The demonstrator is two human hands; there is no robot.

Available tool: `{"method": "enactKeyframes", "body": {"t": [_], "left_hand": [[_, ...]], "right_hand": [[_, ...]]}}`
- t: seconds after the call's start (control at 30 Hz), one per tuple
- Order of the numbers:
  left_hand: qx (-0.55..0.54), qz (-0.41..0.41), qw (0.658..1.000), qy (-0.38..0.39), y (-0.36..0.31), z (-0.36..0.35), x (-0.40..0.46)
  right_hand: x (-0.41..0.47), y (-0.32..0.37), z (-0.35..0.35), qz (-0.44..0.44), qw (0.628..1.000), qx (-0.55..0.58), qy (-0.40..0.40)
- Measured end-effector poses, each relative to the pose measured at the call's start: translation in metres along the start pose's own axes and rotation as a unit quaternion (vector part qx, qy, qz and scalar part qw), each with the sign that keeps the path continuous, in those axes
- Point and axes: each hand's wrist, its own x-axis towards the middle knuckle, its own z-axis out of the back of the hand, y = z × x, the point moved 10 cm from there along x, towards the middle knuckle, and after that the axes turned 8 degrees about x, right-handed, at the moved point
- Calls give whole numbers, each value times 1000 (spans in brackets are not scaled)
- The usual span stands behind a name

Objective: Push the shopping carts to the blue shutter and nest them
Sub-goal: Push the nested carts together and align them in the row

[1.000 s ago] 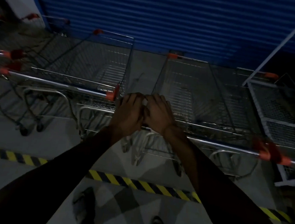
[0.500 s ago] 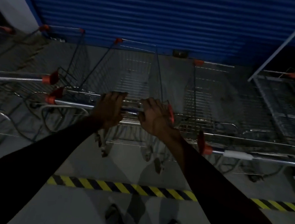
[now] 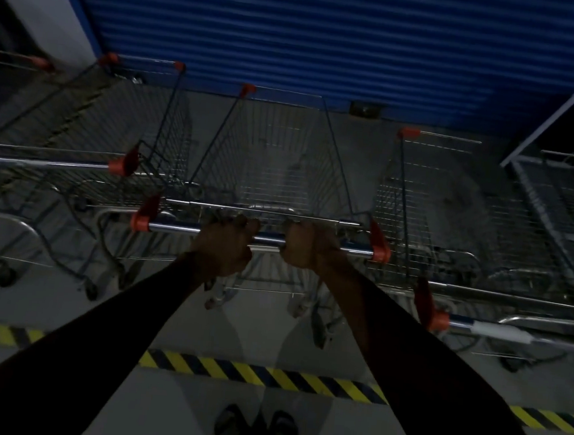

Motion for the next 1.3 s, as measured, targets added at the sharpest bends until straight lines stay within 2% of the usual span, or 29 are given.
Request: {"method": "enactKeyframes", "body": {"t": [0.2, 0.27, 0.37, 0.43, 0.57, 0.67, 0.7, 0.83, 0.97, 1.13, 1.3], "left_hand": [[-46, 12, 999, -19, -1, 2, -7], [-68, 24, 997, 25, 5, -3, -6], [-18, 3, 992, 123, 14, -17, -7], [-13, 11, 990, 142, 22, -28, -13], [42, 15, 996, 80, 25, -25, -26], [66, 12, 996, 55, 27, -19, -38], [66, 17, 996, 53, 30, -22, -40], [32, 39, 998, 44, 37, -19, -48], [15, 15, 998, 53, 33, -19, -48], [52, 14, 998, 34, 31, -17, -53], [42, 32, 998, 38, 27, -17, -58]], "right_hand": [[-5, -11, -3, -4, 1000, -8, 21], [-10, -12, -3, -16, 1000, -9, 17], [-23, -7, -3, -20, 999, -22, 16], [-34, 0, -3, -21, 999, -30, 14], [-55, 11, -8, -55, 998, -10, -9], [-65, 32, -3, -27, 995, -24, -88], [-69, 39, 0, -18, 995, -38, -91], [-62, 27, -24, -37, 998, -31, 32], [-73, -2, -18, -90, 994, -51, -20], [-75, 3, -18, -89, 990, -96, -58], [-81, -4, -21, -89, 988, -105, -66]]}}
